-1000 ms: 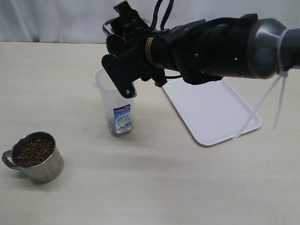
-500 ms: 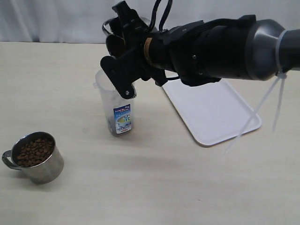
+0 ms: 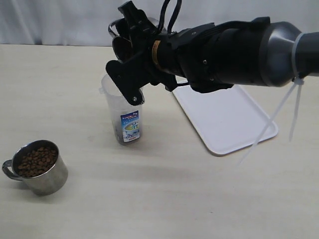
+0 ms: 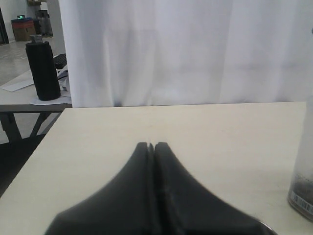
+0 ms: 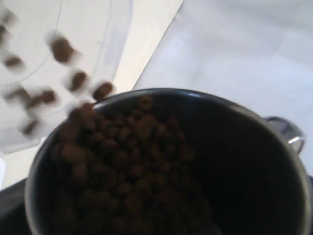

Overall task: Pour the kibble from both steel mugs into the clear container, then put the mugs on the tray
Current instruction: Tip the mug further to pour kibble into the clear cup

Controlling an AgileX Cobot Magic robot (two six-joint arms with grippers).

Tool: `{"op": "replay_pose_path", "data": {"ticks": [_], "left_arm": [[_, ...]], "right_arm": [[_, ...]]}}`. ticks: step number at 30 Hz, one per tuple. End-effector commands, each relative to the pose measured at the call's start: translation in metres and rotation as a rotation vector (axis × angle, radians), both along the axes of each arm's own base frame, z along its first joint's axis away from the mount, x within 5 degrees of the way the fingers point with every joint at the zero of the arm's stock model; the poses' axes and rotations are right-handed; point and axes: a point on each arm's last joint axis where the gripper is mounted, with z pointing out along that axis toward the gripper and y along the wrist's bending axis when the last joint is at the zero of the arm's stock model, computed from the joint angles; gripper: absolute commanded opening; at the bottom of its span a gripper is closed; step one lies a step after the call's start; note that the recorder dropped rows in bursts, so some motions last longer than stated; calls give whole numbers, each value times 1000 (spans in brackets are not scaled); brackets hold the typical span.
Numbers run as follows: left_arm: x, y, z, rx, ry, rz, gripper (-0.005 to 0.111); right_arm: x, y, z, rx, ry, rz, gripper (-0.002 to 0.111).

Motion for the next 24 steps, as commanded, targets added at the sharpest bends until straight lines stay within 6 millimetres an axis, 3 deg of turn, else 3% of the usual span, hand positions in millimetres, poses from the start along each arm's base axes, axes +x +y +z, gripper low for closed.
{"op": "replay_pose_path", "data": {"ticks": [1, 24], "left_arm": [[0, 0, 0, 2, -9, 0, 0], [0, 0, 0, 2, -9, 0, 0]], "right_arm": [[-1, 2, 7, -3, -35, -6, 5], [-3, 4, 7, -51, -78, 5, 5]]}}
